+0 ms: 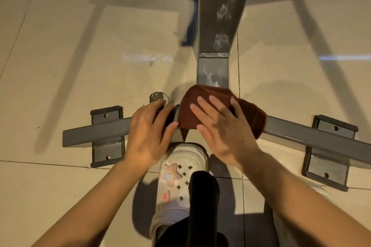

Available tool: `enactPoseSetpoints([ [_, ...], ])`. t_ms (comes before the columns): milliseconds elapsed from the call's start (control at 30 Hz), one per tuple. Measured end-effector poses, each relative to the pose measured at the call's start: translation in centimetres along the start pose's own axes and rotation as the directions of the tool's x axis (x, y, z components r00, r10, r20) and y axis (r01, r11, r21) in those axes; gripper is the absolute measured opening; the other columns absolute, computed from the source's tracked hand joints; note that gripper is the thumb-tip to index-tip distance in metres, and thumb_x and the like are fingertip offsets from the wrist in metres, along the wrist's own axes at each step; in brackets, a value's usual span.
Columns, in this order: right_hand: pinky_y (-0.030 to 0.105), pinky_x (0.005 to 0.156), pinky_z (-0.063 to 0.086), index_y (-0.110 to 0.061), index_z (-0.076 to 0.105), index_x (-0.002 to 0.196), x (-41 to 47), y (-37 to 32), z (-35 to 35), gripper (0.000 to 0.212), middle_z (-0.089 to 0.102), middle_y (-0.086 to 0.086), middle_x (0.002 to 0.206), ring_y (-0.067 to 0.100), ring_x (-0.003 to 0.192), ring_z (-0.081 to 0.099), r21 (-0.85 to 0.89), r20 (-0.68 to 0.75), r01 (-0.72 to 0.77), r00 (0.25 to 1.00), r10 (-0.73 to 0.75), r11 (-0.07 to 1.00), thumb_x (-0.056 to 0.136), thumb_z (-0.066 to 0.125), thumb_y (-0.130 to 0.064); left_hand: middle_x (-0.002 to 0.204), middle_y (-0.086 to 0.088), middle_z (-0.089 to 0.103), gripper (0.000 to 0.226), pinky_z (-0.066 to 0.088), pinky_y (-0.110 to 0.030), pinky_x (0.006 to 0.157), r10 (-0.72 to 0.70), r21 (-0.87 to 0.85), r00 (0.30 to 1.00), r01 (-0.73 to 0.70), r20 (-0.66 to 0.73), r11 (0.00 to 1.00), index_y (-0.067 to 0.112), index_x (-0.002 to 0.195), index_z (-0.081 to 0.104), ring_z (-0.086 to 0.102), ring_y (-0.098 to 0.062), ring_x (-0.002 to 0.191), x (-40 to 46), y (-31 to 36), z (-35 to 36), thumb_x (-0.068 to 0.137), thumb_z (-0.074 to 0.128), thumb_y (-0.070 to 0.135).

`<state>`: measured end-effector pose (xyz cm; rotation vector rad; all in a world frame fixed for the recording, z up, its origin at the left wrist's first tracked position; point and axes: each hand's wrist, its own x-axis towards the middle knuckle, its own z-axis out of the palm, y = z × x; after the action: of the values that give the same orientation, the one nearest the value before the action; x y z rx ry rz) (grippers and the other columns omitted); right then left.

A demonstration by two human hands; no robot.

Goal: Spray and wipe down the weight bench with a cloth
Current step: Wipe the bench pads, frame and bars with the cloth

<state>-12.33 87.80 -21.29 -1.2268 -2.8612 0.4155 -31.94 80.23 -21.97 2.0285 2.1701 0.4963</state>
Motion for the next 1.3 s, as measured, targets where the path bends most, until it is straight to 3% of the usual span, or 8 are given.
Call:
enactPoseSetpoints([
  [200,0.055,0.114,0.026,-0.029,0.022,0.153,5.1,2.9,-0.6,0.071,0.022,0.000,0.161,0.024,0.147,0.021,0.140,0.123,-0.078,0.991,0.061,0.987,0.091,0.007,-0.058,0.130,-0.012,0.057,0.049,0.032,-0.047,0.104,-0.047,0.116,0.999,0.044,0.022,0.992,0.012,0.132,0.054,0.050,-0.027,0.121,1.3,-0.2,1.2,0.101,0.029,0.041],
  [333,0.053,0.118,0.017,-0.027,0.017,0.154,5.0,1.2,-0.1,0.054,0.011,0.001,0.163,0.024,0.150,0.007,0.051,0.101,-0.214,0.973,0.208,0.976,0.103,0.017,-0.042,0.129,-0.006,0.058,0.049,0.027,-0.043,0.105,-0.064,0.226,0.997,0.051,0.052,0.973,0.016,0.130,0.055,0.052,-0.022,0.121,1.2,-0.4,2.2,0.102,0.024,0.042],
  [567,0.052,0.097,0.045,-0.016,0.058,0.132,-0.5,0.1,0.1,0.038,0.058,0.005,0.135,0.027,0.124,0.055,0.024,-0.112,-0.131,0.985,0.133,0.991,0.095,0.051,-0.021,0.123,-0.005,0.060,0.042,0.036,-0.040,0.097,-0.066,0.212,0.998,0.062,0.012,0.975,0.016,0.123,0.060,0.056,-0.024,0.111,1.1,-0.3,2.1,0.100,0.032,0.037],
  [667,0.044,0.096,0.044,-0.019,0.058,0.131,1.0,-0.3,-1.5,0.044,0.061,0.004,0.130,0.024,0.122,0.056,0.013,-0.037,-0.175,0.984,0.176,0.984,0.100,0.030,-0.034,0.122,-0.010,0.059,0.041,0.045,-0.045,0.092,-0.052,0.140,0.999,0.050,0.013,0.989,0.012,0.125,0.058,0.055,-0.029,0.110,1.3,-0.4,2.2,0.101,0.034,0.035],
  [867,0.048,0.121,0.000,-0.029,0.012,0.155,5.6,0.9,-1.9,0.054,0.001,0.003,0.164,0.020,0.150,-0.003,0.022,0.243,-0.176,0.956,0.166,0.984,0.103,0.020,-0.045,0.123,-0.008,0.060,0.046,0.044,-0.043,0.092,-0.051,0.185,0.998,0.046,0.025,0.982,0.014,0.128,0.058,0.056,-0.028,0.109,1.3,-0.1,1.8,0.102,0.029,0.037],
  [1000,0.050,0.119,0.010,-0.024,0.021,0.154,8.2,1.2,-0.8,0.058,0.014,0.004,0.162,0.024,0.149,0.009,0.116,0.052,-0.294,0.956,0.289,0.949,0.102,0.036,-0.045,0.128,-0.009,0.058,0.060,0.035,-0.047,0.105,-0.065,0.108,0.994,0.056,0.083,0.993,0.014,0.134,0.054,0.054,-0.028,0.117,1.2,-0.6,2.1,0.102,0.019,0.050],
  [1167,0.036,0.116,0.026,-0.018,0.027,0.152,5.8,0.3,-1.3,0.049,0.022,0.006,0.158,0.025,0.145,0.021,0.123,0.070,-0.409,0.913,0.403,0.904,0.104,0.036,-0.028,0.131,-0.009,0.056,0.065,0.028,-0.051,0.111,-0.031,0.052,0.993,0.025,0.110,0.998,0.014,0.135,0.053,0.053,-0.029,0.121,1.1,-0.9,2.3,0.100,0.020,0.058],
  [1300,0.024,0.086,0.044,-0.011,0.072,0.102,2.9,1.3,-1.0,0.025,0.068,0.008,0.108,0.027,0.098,0.062,0.218,-0.248,-0.216,0.931,0.268,0.952,0.095,0.053,-0.027,0.126,-0.008,0.061,0.066,0.024,-0.047,0.111,-0.023,0.133,0.994,0.008,0.110,0.991,0.015,0.132,0.058,0.056,-0.028,0.117,1.2,-0.6,1.8,0.101,0.017,0.055],
])
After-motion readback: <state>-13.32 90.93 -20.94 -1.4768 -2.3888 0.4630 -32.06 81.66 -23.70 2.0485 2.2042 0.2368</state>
